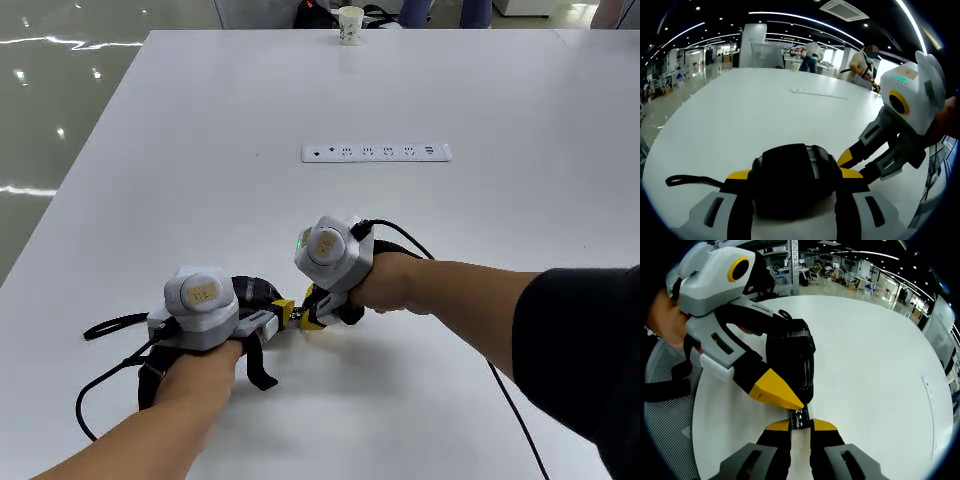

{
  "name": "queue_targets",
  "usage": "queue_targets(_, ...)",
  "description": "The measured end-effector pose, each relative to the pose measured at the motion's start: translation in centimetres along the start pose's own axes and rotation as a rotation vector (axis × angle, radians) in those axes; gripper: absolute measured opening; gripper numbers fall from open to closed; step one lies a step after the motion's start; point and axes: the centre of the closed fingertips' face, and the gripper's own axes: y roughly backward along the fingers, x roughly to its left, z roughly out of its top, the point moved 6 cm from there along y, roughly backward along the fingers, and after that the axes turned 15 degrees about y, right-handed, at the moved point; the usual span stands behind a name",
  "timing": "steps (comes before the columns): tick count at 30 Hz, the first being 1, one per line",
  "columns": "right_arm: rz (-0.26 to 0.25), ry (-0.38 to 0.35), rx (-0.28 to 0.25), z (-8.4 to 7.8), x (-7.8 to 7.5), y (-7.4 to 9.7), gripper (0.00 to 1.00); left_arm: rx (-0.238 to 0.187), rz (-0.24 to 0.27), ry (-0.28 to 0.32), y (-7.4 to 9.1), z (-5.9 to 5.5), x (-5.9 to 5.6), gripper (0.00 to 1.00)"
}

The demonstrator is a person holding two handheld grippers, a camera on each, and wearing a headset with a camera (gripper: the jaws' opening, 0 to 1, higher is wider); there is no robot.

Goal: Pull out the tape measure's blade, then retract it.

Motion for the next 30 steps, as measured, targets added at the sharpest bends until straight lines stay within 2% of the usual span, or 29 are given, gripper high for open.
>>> queue_targets(30, -0.001, -0.001, -0.033, 0.94, -0.17, -0.52, 0.10, 0.001, -0.004, 0.011, 0.00, 0.01, 0.10, 0.61)
